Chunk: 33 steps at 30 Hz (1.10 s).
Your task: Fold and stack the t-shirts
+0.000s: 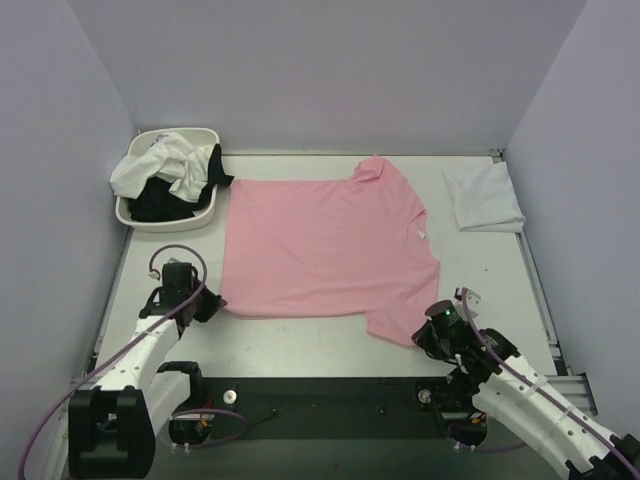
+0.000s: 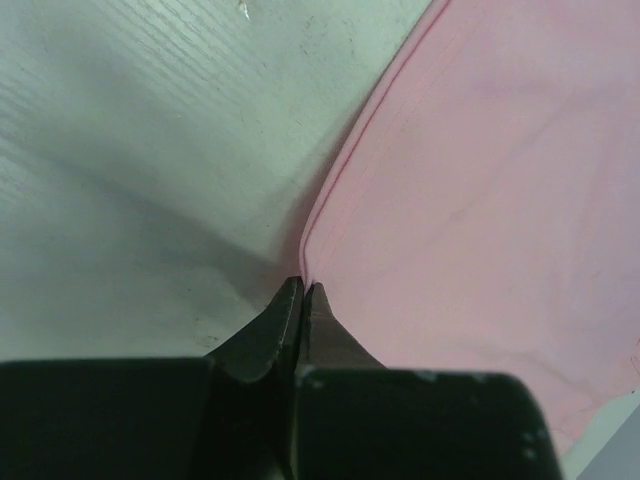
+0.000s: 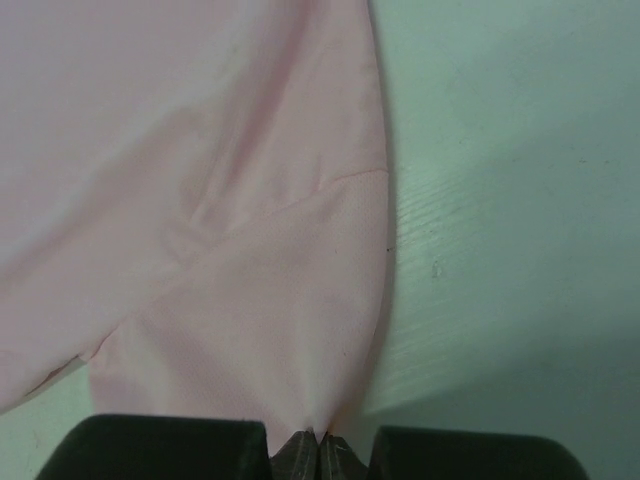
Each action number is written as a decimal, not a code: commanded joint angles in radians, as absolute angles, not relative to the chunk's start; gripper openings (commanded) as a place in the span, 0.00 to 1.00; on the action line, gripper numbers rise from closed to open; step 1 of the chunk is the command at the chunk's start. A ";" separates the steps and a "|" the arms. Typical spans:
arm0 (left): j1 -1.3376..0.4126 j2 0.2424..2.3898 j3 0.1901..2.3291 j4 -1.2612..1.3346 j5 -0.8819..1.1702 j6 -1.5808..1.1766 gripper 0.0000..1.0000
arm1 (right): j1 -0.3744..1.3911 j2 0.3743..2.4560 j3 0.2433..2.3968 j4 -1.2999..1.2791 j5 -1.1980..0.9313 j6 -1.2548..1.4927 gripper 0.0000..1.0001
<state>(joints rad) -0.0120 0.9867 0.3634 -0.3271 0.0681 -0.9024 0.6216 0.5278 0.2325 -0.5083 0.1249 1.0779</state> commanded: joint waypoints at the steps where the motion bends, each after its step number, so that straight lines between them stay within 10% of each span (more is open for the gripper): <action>1: -0.006 0.850 0.423 -0.457 0.058 -0.879 0.00 | 0.653 0.434 0.350 -0.699 0.212 1.042 0.00; 33: 0.040 0.802 0.729 -0.652 0.006 -0.782 0.00 | 0.675 0.568 0.808 -0.729 0.520 0.845 0.00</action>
